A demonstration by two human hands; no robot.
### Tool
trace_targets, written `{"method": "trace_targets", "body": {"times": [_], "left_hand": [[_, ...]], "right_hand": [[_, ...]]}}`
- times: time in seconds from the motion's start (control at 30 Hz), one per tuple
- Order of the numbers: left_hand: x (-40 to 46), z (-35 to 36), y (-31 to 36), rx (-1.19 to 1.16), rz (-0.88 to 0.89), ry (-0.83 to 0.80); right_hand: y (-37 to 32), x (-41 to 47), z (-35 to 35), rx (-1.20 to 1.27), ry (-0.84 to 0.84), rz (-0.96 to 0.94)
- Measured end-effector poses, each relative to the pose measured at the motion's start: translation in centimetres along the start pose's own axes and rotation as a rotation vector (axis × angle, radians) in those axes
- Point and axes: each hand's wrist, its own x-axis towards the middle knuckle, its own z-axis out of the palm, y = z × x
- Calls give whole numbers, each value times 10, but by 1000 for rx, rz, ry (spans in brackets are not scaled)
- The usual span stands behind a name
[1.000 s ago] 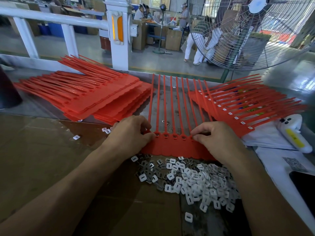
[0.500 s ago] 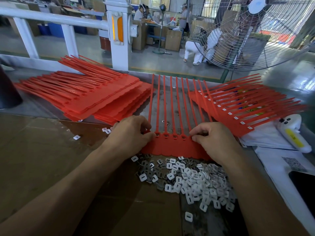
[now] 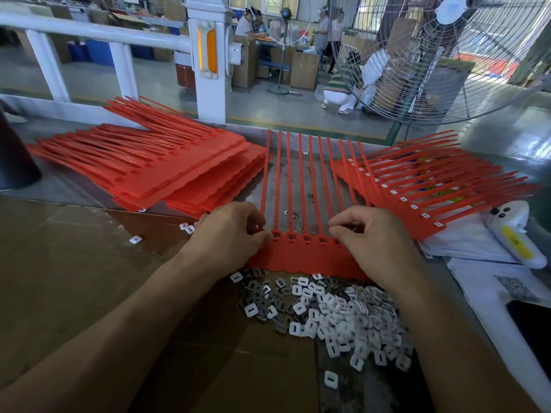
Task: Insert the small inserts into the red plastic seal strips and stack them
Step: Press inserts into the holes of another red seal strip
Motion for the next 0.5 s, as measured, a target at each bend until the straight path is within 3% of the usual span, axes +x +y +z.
{"method": "trace_targets", "body": {"times": [0.23,0.5], "left_hand": [[2,0,0,20,11,0],[1,0,1,34,5,18]], "right_hand": [[-31,-15,17,2,-488,-245],[-35,-17,24,-73,-531,-283]]}}
